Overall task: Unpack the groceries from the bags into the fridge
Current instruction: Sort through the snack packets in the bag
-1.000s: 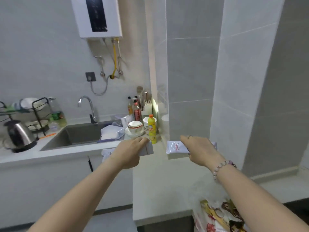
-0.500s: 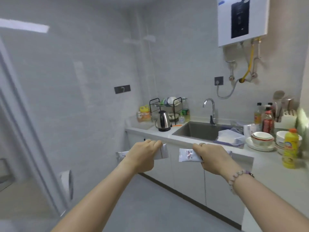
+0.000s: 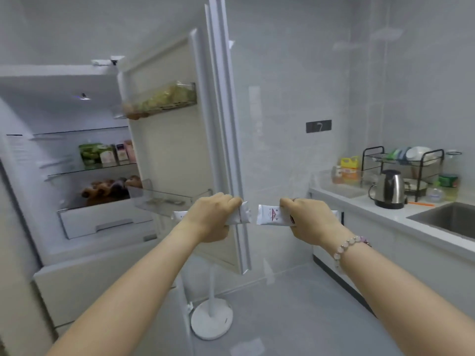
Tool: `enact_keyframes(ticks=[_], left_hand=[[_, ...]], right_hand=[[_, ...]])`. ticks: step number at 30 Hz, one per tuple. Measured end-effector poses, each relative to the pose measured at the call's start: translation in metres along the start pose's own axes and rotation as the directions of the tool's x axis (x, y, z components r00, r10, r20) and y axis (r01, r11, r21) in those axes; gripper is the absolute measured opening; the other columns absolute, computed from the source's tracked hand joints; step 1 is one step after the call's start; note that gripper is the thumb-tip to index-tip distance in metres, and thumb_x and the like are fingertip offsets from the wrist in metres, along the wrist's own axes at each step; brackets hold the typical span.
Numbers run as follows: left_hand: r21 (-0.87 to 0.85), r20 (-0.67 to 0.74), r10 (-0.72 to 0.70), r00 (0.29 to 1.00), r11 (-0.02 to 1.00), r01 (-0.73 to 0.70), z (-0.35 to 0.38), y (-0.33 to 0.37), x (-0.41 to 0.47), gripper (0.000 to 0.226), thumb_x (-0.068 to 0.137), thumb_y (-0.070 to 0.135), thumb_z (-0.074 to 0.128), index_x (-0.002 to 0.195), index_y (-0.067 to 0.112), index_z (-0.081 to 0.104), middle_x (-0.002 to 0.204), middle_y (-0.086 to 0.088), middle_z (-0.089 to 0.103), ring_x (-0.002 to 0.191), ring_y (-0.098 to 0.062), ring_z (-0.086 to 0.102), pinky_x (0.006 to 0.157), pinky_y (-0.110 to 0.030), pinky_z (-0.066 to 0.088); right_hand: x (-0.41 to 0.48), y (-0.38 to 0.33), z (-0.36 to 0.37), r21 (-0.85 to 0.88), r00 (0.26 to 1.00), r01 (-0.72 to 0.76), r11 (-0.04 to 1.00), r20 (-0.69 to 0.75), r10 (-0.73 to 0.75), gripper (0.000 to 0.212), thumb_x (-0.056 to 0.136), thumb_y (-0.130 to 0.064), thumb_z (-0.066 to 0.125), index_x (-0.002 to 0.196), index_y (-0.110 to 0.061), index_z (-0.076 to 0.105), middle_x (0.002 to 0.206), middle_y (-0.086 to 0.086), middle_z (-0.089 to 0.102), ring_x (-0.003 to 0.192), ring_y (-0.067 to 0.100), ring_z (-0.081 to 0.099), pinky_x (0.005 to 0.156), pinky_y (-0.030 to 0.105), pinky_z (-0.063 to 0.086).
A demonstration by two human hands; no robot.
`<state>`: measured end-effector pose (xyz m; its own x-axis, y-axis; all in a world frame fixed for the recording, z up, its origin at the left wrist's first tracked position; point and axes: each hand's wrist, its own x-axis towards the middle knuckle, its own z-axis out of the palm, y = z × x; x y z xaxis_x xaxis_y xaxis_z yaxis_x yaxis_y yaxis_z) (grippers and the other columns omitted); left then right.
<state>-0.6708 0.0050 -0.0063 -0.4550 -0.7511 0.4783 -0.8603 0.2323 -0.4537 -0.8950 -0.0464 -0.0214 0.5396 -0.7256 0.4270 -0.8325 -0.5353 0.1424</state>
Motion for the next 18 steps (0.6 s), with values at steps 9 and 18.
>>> enact_keyframes(ticks=[9, 18], left_hand=[[0.107, 0.085, -0.240, 0.967, 0.967, 0.231, 0.008, -0.128, -0.087, 0.052, 0.051, 0.003, 0.076, 0.101, 0.013, 0.064, 0.075, 0.000, 0.062, 0.065, -0.021, 0.063, 0.045, -0.025, 0.043], [0.034, 0.066, -0.387, 0.920, 0.922, 0.385, 0.034, -0.220, -0.089, 0.058, 0.085, 0.011, 0.057, 0.138, 0.019, 0.035, 0.125, 0.000, 0.054, 0.114, -0.021, 0.052, 0.083, -0.034, 0.047]], right_hand=[[0.095, -0.127, 0.008, -0.011, 0.985, 0.145, 0.989, -0.091, -0.145, 0.026, 0.081, -0.006, 0.048, 0.093, -0.018, 0.028, 0.066, -0.007, 0.030, 0.071, 0.023, 0.043, 0.045, 0.027, 0.020], [0.186, -0.179, -0.008, -0.041, 0.973, 0.135, 0.990, -0.186, -0.140, 0.021, 0.080, -0.009, 0.049, 0.090, -0.015, 0.032, 0.068, -0.004, 0.034, 0.070, 0.026, 0.042, 0.048, 0.027, 0.023]])
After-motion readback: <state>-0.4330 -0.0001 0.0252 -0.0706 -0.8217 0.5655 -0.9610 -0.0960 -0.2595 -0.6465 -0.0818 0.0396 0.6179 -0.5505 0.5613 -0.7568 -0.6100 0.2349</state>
